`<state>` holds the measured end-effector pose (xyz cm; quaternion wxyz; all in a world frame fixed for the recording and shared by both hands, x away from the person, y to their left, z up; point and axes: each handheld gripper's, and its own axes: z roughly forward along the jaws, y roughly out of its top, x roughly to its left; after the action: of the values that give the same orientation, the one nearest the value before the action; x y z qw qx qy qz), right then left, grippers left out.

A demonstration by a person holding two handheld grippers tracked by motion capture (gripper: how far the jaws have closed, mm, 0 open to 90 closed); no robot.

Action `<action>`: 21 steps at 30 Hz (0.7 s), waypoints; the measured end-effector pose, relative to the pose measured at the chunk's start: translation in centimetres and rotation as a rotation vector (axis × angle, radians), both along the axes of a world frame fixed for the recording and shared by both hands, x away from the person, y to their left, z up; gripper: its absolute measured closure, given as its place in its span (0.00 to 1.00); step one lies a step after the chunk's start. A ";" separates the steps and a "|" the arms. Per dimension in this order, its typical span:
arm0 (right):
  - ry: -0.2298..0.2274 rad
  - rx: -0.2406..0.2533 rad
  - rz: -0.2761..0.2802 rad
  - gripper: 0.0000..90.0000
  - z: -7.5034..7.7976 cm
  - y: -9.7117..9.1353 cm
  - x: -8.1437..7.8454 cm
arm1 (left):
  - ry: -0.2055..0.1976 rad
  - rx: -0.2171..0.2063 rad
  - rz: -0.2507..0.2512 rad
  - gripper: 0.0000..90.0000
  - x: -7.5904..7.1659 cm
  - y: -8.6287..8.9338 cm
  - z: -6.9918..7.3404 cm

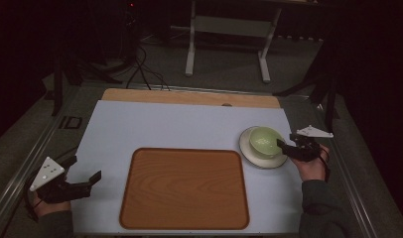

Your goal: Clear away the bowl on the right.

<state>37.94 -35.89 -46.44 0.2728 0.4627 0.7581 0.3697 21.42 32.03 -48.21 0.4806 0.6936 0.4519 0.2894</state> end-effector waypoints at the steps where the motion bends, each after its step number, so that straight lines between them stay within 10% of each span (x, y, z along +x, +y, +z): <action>1: 0.007 0.002 -0.005 0.44 -0.1 -0.1 0.1 | 0.001 -0.001 0.001 0.02 0.0 0.0 0.0; 21: 0.182 0.043 -0.086 0.55 -2.0 0.5 2.9 | -0.001 -0.001 0.020 0.05 0.0 0.1 0.0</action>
<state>40.88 -35.36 -48.46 0.2082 0.5322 0.7512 0.3305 21.41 32.14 -48.22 0.4785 0.6885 0.4587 0.2942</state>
